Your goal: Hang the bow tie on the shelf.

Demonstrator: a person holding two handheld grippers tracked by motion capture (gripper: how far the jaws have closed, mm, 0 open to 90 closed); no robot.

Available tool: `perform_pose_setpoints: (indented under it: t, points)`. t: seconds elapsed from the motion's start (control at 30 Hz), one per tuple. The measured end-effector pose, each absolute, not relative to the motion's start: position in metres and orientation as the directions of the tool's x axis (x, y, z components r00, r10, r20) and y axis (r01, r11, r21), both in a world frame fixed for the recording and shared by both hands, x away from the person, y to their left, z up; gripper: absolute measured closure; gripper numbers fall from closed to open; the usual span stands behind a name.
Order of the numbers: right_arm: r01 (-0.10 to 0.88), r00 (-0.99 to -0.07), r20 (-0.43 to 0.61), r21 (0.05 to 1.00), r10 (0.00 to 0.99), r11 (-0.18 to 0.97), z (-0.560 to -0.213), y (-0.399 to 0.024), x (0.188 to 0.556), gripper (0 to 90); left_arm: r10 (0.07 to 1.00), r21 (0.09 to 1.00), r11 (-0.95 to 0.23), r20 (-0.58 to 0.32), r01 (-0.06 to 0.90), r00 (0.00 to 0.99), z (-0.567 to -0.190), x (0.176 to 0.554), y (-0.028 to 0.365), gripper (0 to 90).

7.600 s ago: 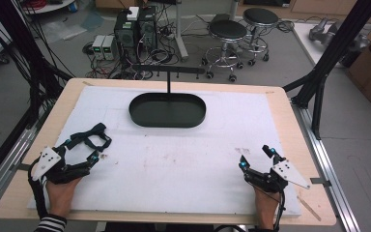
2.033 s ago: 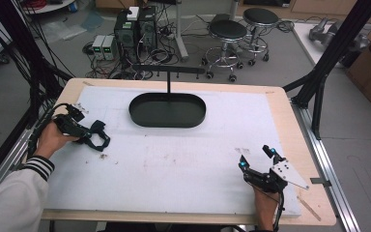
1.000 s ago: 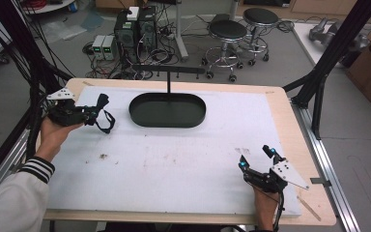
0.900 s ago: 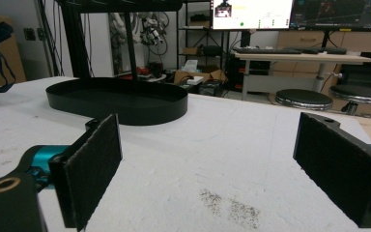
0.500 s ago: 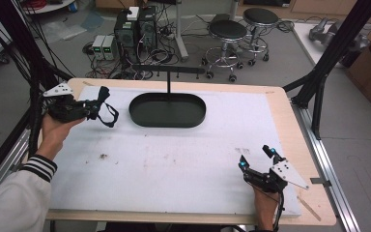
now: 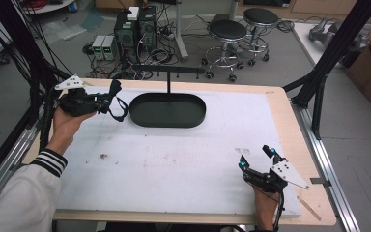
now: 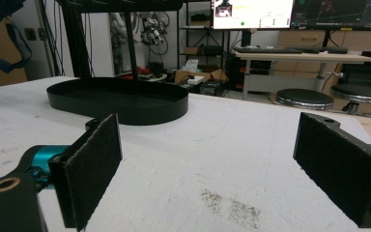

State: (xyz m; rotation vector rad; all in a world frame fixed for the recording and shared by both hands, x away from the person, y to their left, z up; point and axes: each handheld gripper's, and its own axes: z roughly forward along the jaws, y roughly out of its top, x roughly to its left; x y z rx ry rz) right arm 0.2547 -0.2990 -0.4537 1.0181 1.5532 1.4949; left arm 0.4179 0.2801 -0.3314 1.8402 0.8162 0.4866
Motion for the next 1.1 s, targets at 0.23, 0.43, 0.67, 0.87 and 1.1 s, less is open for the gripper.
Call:
perform_pose_setpoints:
  t: [0.23,0.43,0.67,0.87,1.1]
  points:
    - [0.049,-0.413,0.013,0.999,0.910,0.008,-0.454,-0.299,0.255,9.0,0.707,0.919,-0.255,-0.034,0.300,0.706,-0.324,0.422,0.262,75.0]
    - [0.049,-0.413,0.014,0.999,0.911,0.008,-0.454,-0.299,0.255,9.0,0.694,0.929,-0.248,-0.028,0.276,0.719,-0.314,0.425,0.246,75.0]
    - [0.049,-0.413,0.014,0.999,0.911,0.007,-0.454,-0.299,0.254,9.0,0.689,0.935,-0.244,-0.018,0.256,0.724,-0.305,0.430,0.232,75.0]
    - [0.049,-0.412,0.013,0.999,0.911,0.008,-0.454,-0.299,0.255,9.0,0.680,0.935,-0.253,-0.009,0.247,0.733,-0.302,0.434,0.218,75.0]
    - [0.051,-0.412,0.017,0.999,0.911,0.004,-0.454,-0.299,0.255,9.0,0.672,0.938,-0.262,0.008,0.227,0.741,-0.293,0.440,0.200,75.0]
